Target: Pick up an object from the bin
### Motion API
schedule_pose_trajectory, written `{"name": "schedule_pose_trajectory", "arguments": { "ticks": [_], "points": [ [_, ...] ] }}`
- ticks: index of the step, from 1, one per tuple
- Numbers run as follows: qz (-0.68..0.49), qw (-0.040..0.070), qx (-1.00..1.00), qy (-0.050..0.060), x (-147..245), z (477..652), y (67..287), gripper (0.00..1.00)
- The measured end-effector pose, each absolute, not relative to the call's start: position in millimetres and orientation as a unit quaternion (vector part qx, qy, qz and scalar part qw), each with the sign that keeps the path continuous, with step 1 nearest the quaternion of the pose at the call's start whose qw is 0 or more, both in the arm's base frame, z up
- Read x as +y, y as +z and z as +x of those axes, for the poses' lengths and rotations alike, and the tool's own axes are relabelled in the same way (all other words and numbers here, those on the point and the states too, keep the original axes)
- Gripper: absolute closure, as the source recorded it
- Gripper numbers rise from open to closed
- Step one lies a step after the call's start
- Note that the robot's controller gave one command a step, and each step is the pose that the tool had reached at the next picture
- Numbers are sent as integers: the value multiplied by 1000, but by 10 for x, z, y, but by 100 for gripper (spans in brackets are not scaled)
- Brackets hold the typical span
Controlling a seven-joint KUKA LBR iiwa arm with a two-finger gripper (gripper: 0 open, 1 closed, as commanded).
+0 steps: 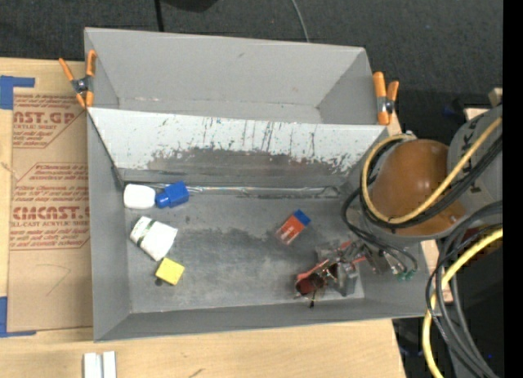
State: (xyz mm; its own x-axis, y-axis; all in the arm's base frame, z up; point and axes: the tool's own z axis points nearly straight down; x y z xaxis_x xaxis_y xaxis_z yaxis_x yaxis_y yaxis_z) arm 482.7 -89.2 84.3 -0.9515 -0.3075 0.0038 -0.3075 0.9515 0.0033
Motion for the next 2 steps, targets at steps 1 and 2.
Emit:
{"name": "schedule_pose_trajectory", "arguments": {
  "ticks": [1,2],
  "points": [
    [155,3,-988,-2,-890,4818,1069,100],
    [155,0,-988,-1,-892,4838,1245,100]
  ]
}}
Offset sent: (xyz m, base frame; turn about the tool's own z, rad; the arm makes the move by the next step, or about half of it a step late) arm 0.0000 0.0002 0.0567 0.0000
